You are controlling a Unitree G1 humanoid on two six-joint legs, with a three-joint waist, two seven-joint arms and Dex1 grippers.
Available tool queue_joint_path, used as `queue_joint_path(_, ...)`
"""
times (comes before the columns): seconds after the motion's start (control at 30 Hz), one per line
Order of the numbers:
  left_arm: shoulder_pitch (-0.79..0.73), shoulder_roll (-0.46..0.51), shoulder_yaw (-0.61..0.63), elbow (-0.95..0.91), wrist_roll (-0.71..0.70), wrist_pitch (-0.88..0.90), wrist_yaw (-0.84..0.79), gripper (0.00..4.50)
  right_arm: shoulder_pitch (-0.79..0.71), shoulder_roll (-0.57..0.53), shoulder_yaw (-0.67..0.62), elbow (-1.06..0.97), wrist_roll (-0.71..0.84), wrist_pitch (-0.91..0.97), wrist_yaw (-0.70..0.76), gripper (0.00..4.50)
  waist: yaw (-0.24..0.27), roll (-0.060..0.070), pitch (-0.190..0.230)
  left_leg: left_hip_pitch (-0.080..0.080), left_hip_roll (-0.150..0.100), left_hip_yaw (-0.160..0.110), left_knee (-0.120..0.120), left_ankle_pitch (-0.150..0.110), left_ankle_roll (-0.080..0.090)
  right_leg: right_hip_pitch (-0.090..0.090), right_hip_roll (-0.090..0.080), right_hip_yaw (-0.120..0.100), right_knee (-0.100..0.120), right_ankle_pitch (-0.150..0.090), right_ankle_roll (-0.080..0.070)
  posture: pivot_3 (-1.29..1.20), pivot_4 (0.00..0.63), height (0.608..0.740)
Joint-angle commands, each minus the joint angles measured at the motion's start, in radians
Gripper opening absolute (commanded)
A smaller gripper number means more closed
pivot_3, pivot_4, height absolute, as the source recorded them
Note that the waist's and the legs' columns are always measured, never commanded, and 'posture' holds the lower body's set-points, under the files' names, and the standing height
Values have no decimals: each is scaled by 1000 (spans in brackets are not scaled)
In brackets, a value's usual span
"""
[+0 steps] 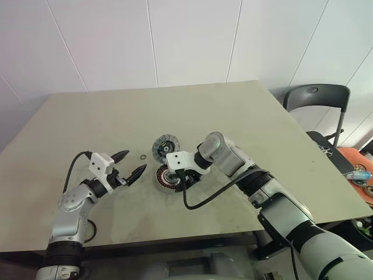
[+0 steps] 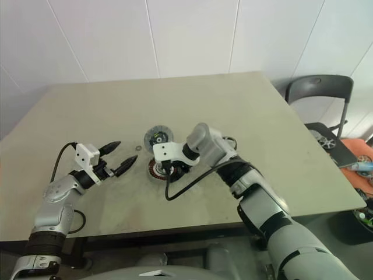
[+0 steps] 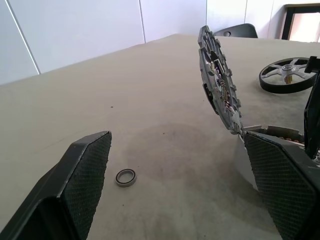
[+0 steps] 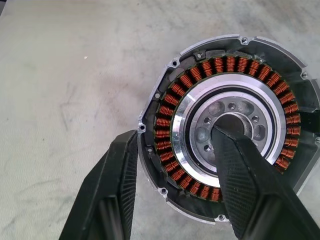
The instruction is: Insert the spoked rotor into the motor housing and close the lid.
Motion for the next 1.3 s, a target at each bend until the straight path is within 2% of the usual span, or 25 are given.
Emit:
queue_joint_path(0.03,-16,2,2,-23,1,-9,5,4500,14,8,18,34,-4,-8,-30,3230,-1,0,0,0,0,0,0,0,0,0,0,0,0,0,0,0,0,740)
queue_joint_path(0.17,-5,6,9,-38,-5,-5,6,4500,25,8,-12,5,38,25,-25,4462,1,0,0,1,0,0,1,0,0,2,0,0,0,0,1,0,0,740)
queue_joint_path(0.33,9,13,18,-53,-5,2,15,4500,30,15,-153,-104,229,118,20,4462,0,0,0,2,0,0,1,0,0,2,0,0,0,-2,3,0,0,740)
queue_joint_path(0.53,-65,28,34,51,97,3,169,4500,-21,40,-387,-110,414,215,-121,4462,1,0,0,1,0,0,0,0,0,1,0,0,0,-1,2,0,0,740)
queue_joint_path(0.63,-97,18,5,72,106,11,166,4500,-31,40,-482,-139,529,289,-134,4462,4,0,0,1,0,0,1,0,0,2,0,0,0,-1,2,0,0,740)
queue_joint_path(1.07,-262,-57,-15,345,202,-26,334,4500,11,9,-469,-194,602,341,-203,4462,23,0,0,-1,0,1,1,0,1,0,-1,0,-1,0,0,0,0,740)
queue_joint_path(1.3,-293,-94,50,416,136,44,405,4500,14,6,-450,-182,602,326,-219,4462,22,0,0,-2,0,0,1,0,1,-1,-1,0,-1,1,0,0,0,740)
